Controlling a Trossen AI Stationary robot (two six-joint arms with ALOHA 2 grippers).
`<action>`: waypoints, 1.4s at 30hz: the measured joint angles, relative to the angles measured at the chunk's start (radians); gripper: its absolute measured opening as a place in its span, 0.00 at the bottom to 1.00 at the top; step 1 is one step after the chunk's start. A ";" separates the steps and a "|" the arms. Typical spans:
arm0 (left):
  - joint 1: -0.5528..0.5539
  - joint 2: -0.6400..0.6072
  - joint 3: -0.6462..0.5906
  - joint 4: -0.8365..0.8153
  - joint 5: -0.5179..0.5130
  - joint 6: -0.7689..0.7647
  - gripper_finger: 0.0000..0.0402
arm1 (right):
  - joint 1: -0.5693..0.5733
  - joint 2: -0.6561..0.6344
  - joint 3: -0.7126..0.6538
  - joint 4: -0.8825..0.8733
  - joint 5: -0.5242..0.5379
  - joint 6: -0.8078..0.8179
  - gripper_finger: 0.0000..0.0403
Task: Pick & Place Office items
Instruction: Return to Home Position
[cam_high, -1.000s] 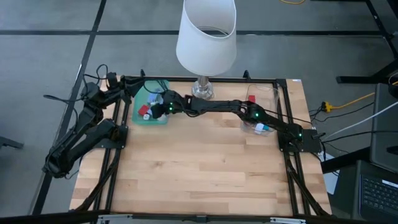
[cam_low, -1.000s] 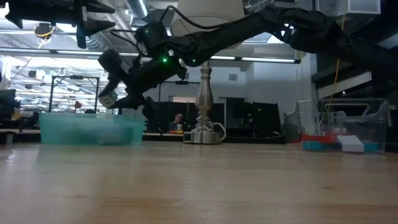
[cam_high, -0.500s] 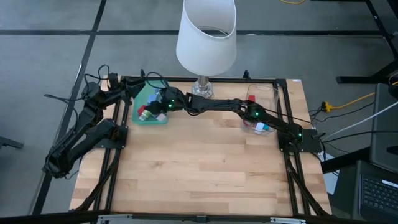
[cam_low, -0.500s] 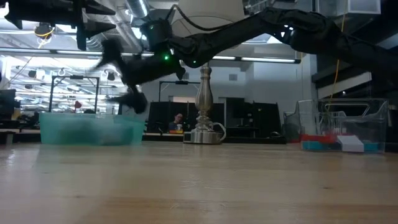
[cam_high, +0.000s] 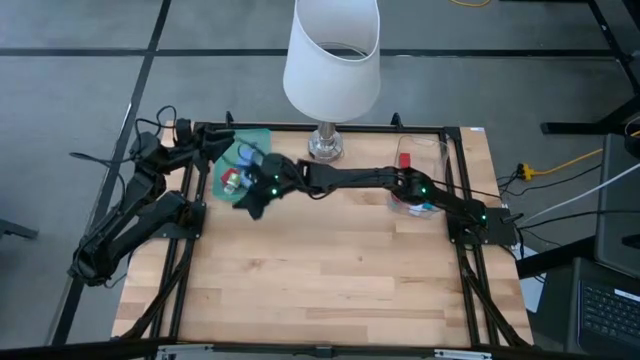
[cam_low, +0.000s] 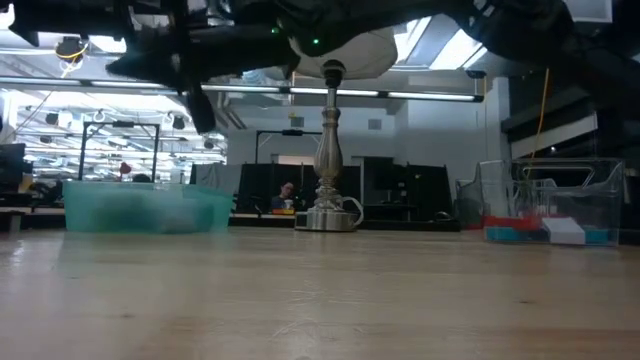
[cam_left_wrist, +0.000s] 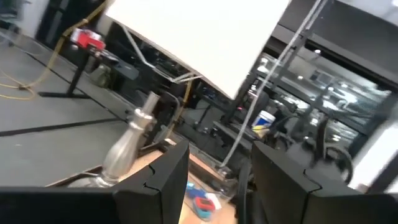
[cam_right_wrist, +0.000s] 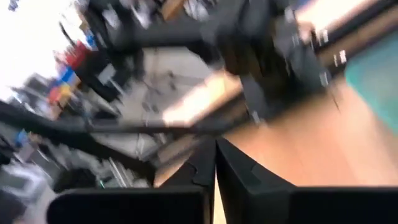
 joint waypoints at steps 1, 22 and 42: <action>0.000 0.000 0.000 0.007 0.014 -0.008 0.42 | 0.009 -0.002 -0.002 -0.032 -0.005 -0.022 0.02; -0.027 -0.049 0.317 -0.217 0.131 0.049 0.31 | 0.130 -0.545 -0.002 -0.221 0.113 -0.496 0.00; -0.025 -0.198 0.737 -0.926 0.022 0.179 0.34 | 0.324 -0.778 -0.003 -0.613 0.486 -0.612 0.01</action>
